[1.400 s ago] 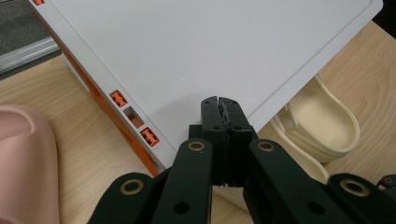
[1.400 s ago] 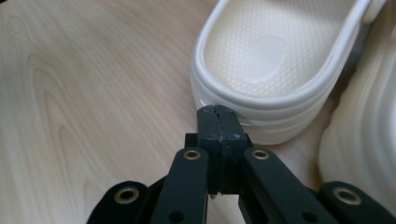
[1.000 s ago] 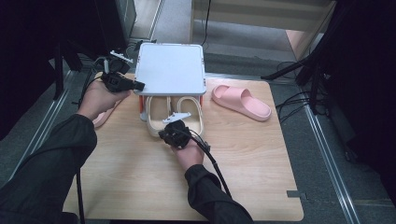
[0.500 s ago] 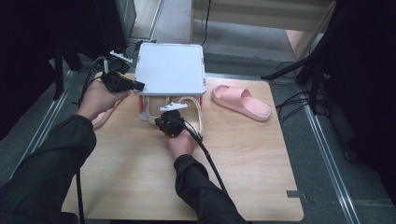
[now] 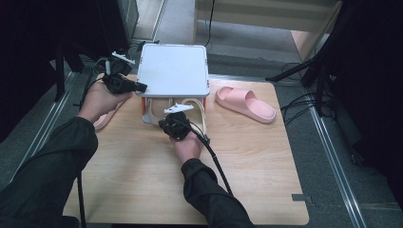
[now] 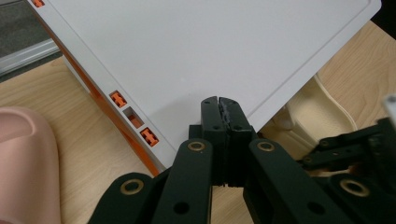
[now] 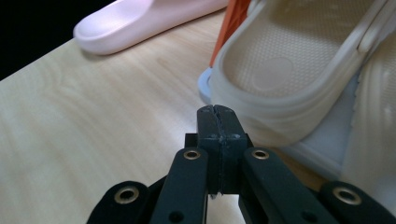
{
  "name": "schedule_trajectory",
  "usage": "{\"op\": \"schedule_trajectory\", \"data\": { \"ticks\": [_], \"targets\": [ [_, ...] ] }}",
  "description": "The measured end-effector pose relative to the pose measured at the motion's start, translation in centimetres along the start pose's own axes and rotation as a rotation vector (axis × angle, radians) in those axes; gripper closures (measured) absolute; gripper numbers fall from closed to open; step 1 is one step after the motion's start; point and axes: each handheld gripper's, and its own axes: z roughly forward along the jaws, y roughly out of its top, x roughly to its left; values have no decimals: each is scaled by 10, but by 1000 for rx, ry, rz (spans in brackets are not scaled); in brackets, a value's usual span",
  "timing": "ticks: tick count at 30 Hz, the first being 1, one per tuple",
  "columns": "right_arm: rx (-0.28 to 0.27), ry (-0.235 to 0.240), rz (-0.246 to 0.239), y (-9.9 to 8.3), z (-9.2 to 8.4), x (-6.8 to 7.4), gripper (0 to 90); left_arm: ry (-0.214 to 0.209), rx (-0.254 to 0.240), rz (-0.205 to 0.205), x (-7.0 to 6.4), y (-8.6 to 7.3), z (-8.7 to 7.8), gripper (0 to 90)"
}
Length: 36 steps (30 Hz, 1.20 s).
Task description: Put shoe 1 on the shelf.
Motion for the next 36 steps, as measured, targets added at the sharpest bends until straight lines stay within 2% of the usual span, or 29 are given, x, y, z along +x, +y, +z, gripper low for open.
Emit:
{"op": "schedule_trajectory", "data": {
  "ticks": [4, 5, 11, 16, 18, 22, 26, 30, 36],
  "targets": [
    [1, 10, -26, -6, -25, 2, 900, 2, 2, -7, 0, 0, 0, 899],
    [1, 10, -26, -6, -25, 2, 900, 2, 2, -7, 0, 0, 0, 898],
    [-18, 36, -40, -17, -52, 1, 900, 9, 4, -3, -1, 1, 0, 898],
    [-12, 54, -48, -33, -73, -6, 900, 11, 7, -3, -2, 1, 0, 898],
    [-12, 33, -43, -44, -80, -10, 900, 10, 8, -4, -2, 2, 0, 898],
    [8, 40, -15, -67, -86, -17, 900, 11, 9, -5, -1, 2, 0, 898],
    [14, 54, 8, -79, -93, -24, 900, 11, 9, -3, -2, 2, 0, 898],
    [23, 41, -11, -85, -101, -30, 900, 8, 10, -6, -1, 2, 0, 898],
    [23, 10, 11, -87, -108, -47, 900, 3, 10, -10, -1, 2, 0, 898]
  ]
}}
